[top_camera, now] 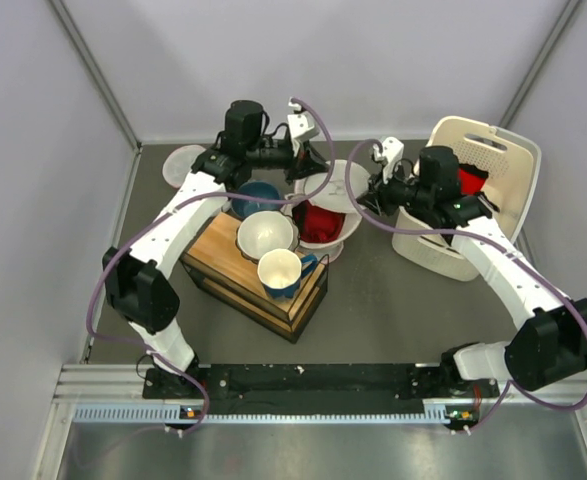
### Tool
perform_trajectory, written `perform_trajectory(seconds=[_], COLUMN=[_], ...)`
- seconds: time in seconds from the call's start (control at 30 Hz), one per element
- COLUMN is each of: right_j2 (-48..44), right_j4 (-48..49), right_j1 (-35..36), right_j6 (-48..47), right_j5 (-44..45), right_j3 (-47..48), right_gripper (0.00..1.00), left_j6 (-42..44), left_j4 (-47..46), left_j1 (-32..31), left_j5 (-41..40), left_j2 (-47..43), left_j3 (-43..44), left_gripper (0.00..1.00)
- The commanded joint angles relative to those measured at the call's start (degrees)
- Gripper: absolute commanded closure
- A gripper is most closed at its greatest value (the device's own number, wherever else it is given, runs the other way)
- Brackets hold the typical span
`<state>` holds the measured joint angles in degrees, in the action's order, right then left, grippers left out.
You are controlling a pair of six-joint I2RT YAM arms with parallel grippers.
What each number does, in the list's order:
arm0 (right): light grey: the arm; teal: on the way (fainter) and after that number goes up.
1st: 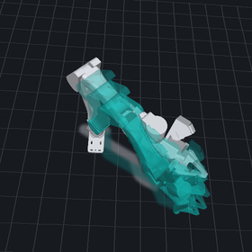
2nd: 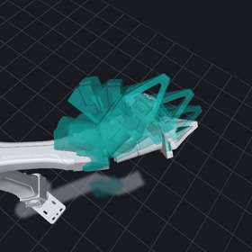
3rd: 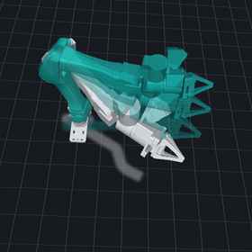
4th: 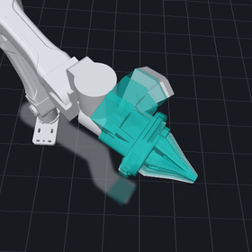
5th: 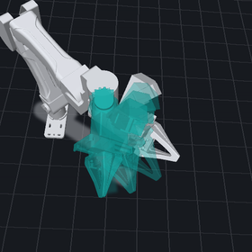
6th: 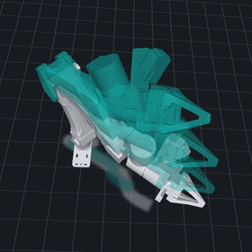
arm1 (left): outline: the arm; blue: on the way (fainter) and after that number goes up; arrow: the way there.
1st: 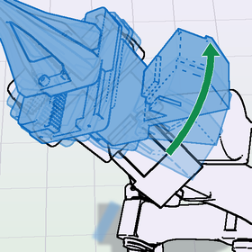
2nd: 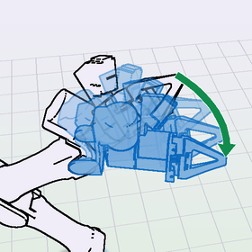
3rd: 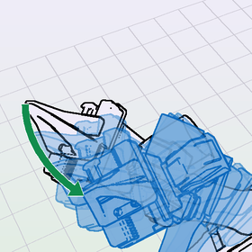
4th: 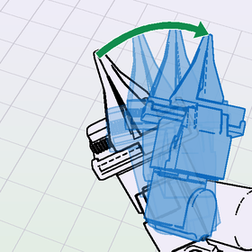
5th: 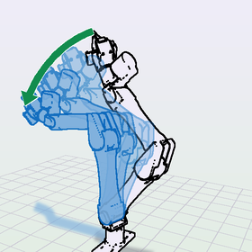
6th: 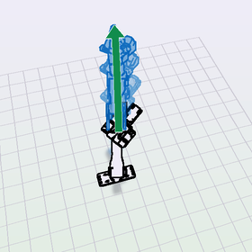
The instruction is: Unzip the laundry bag and remove the bra
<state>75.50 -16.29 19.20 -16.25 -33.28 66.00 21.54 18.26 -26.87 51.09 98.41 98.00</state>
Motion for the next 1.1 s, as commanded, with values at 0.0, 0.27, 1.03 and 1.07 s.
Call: perform_trajectory(seconds=[0.0,0.27,1.03,1.07], right_j2=[-2.0,-10.6,-1.3,-0.7], right_j4=[4.2,5.1,2.7,2.8], right_j1=[-0.5,-0.7,1.0,1.4], right_j6=[5.9,15.8,33.6,34.0], right_j5=[9.7,24.6,15.4,15.3], right_j3=[2.2,1.0,2.1,1.9], right_gripper=[0.49,0.09,0.59,0.56], left_j6=[-5.5,-29.1,-50.7,-51.0], left_j4=[-3.6,-9.7,-25.5,-25.7], left_j1=[-0.7,-1.8,-2.0,-2.0], left_j5=[-3.8,-24.5,-21.5,-21.0], left_j2=[-0.4,-3.0,-3.3,-3.1], left_j3=[2.5,5.1,-5.3,-5.2], left_gripper=[1.0,1.0,1.0,1.0])
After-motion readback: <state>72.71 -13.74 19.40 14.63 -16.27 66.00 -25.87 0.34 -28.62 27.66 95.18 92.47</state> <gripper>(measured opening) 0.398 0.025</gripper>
